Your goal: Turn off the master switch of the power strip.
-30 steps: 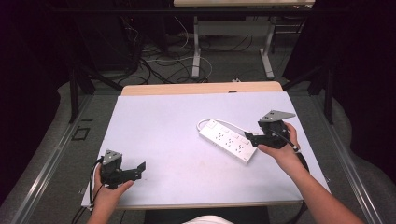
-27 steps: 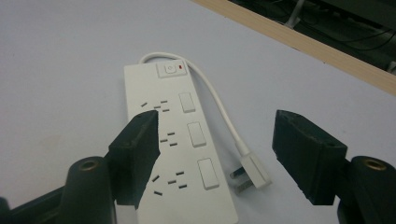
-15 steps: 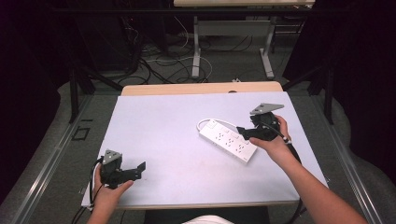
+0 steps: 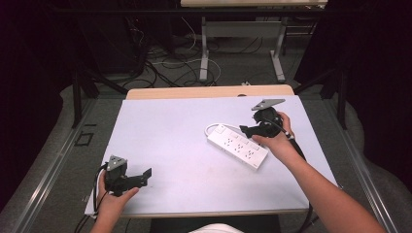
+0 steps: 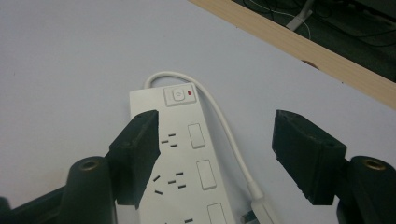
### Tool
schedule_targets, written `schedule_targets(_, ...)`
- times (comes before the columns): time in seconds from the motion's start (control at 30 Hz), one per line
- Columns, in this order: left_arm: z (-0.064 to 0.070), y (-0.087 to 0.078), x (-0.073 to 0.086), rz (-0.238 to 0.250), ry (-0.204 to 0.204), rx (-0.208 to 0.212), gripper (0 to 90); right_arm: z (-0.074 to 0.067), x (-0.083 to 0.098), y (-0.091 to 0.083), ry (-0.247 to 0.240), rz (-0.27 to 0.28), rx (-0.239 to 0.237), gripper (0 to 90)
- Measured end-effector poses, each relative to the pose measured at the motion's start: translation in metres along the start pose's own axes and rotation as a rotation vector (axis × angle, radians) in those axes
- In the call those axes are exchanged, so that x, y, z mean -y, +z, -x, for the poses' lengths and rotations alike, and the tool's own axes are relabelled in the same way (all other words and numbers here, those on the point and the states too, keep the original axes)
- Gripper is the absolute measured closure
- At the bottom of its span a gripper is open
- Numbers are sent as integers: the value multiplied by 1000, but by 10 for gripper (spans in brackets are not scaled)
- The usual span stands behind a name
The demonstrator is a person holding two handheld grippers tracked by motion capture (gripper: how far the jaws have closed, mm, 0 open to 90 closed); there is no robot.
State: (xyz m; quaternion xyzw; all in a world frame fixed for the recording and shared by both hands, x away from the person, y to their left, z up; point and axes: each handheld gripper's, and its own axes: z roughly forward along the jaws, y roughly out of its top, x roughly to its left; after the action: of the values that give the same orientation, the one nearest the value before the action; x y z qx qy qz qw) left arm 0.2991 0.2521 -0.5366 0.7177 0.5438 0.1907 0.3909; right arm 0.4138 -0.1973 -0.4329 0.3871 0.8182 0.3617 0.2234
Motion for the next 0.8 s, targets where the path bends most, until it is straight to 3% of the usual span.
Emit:
schedule_targets(0.47, -1, 0, 0, -6, 4, 0, 10, 0, -21, 19, 22, 2, -15, 179)
schedule_targets(0.8, -1, 0, 0, -10, 7, 0, 10, -3, -33, 32, 37, 1, -2, 160)
